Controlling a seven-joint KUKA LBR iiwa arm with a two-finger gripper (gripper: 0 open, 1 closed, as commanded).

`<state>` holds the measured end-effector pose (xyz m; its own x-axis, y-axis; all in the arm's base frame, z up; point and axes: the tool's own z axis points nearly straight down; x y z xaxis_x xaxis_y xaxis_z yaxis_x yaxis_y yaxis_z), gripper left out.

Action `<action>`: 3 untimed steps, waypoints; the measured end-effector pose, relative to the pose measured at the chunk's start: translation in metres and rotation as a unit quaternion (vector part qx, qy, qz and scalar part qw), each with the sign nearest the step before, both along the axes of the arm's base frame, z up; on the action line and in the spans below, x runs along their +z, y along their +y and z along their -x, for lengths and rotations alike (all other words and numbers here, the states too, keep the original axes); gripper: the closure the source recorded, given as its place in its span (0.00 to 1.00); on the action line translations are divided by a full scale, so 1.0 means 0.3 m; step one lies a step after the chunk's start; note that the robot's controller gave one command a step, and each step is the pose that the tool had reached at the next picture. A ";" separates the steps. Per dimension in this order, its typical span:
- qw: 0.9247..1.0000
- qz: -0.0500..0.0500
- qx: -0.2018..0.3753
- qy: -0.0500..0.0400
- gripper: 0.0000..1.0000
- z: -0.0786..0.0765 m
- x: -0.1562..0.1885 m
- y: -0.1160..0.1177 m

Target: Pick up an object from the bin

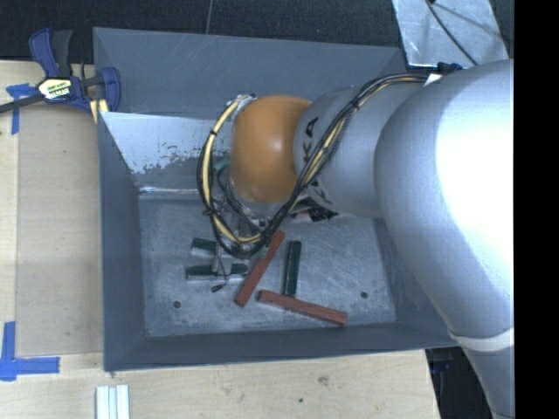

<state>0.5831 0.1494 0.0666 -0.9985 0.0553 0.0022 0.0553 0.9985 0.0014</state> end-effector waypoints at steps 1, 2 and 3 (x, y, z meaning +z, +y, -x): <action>0.999 0.000 -0.036 -0.004 0.00 0.038 0.019 -0.007; 1.000 -0.001 -0.027 -0.005 1.00 0.122 0.020 0.008; 1.000 -0.001 -0.027 -0.005 1.00 0.122 0.020 0.008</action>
Offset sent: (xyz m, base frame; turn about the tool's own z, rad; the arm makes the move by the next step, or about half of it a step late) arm -0.0394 0.0021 0.0034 0.0529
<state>0.5464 0.1518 0.0727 -0.9940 0.1089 -0.0075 0.1088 0.9941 0.0037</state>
